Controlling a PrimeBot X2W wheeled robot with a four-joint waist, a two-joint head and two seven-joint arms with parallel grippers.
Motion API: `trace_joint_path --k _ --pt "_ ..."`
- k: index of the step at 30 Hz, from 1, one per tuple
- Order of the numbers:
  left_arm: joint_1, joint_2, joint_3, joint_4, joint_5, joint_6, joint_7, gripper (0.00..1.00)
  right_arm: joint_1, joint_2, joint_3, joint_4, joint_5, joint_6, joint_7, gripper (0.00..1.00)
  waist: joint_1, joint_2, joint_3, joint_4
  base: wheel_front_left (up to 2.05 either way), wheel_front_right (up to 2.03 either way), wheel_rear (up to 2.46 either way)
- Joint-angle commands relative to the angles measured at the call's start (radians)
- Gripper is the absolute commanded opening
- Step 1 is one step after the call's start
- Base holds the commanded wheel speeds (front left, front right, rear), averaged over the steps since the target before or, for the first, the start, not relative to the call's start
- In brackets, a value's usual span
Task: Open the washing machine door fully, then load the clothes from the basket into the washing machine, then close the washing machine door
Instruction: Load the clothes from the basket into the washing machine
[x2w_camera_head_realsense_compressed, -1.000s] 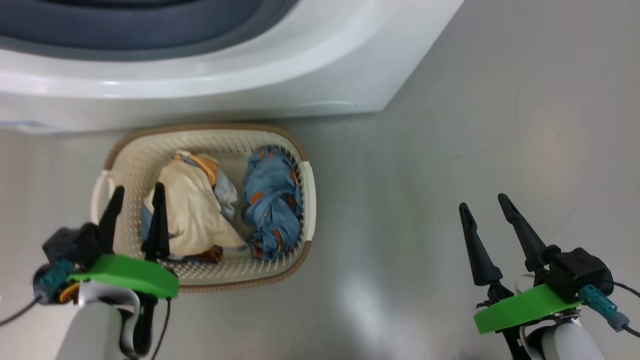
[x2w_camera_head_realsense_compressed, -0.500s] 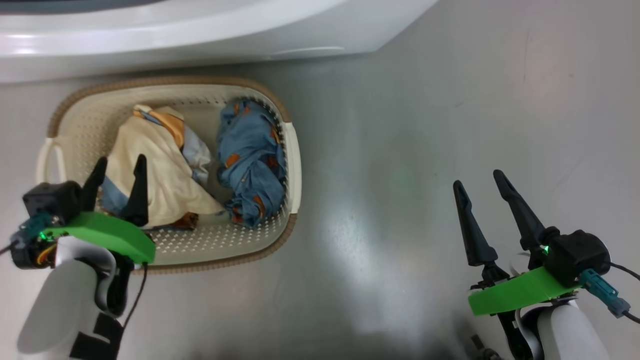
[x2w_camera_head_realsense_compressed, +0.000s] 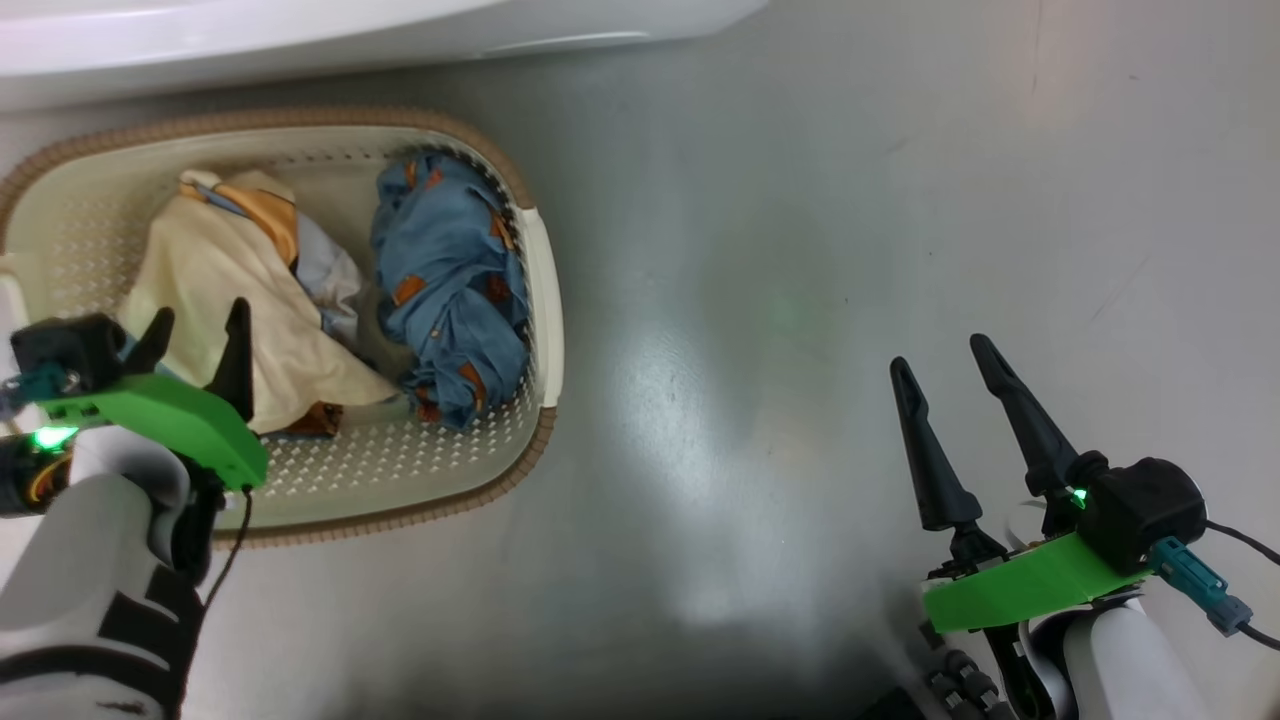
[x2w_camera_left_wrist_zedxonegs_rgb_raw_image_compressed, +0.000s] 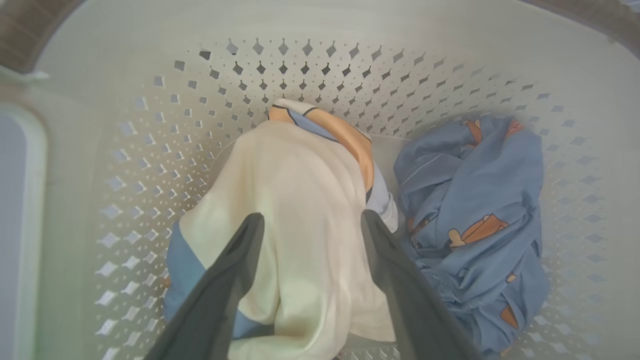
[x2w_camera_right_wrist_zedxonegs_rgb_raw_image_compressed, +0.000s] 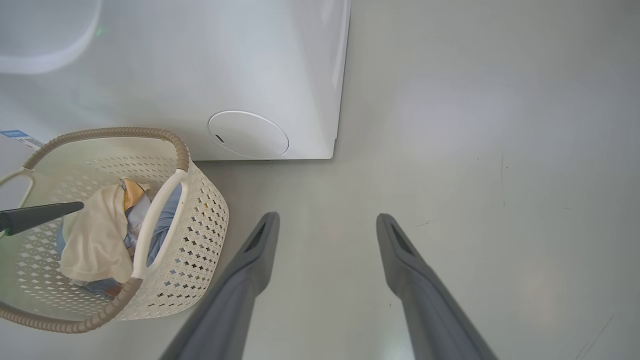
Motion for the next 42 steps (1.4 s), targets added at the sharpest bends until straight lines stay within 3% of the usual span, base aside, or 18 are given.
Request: trace_joint_path --k 1,15,27,28,29,30,42 --pt "0.008 0.048 0.017 0.014 -0.011 -0.002 0.006 1.00 0.026 0.005 0.027 -0.021 0.007 0.002 -0.012 1.00 -0.0001 0.0000 0.013 -0.009 0.00 0.00 0.00" --pt "-0.120 0.039 0.008 0.212 -0.031 0.013 0.081 1.00 0.048 0.005 0.031 -0.029 0.026 0.002 -0.012 1.00 -0.0001 0.0000 0.056 -0.033 0.00 0.00 0.00" --pt "-0.160 0.048 -0.024 0.256 -0.015 0.036 0.113 1.00 0.058 0.005 0.031 -0.031 0.034 0.002 -0.012 1.00 -0.0001 0.0000 0.063 -0.061 0.00 0.00 0.00" --pt "-0.162 0.047 -0.026 0.258 -0.014 0.039 0.115 0.70 0.059 0.005 0.030 -0.031 0.034 0.002 -0.012 1.00 -0.0001 0.0000 0.062 -0.063 0.00 0.00 0.00" --pt "-0.164 0.046 -0.028 0.259 -0.015 0.039 0.118 0.32 0.060 0.005 0.030 -0.031 0.034 0.002 -0.012 1.00 -0.0001 0.0000 0.062 -0.064 0.00 0.00 0.00" --pt "-0.166 0.046 -0.033 0.261 -0.012 0.038 0.122 0.00 0.061 0.005 0.030 -0.031 0.034 0.002 -0.012 1.00 -0.0001 0.0000 0.061 -0.065 0.00 0.00 0.00" --pt "-0.123 0.025 -0.059 0.267 -0.019 0.014 0.055 0.00 0.048 0.005 0.003 -0.017 0.040 0.002 -0.012 1.00 -0.0001 0.0000 -0.029 -0.063 0.00 0.00 0.00"
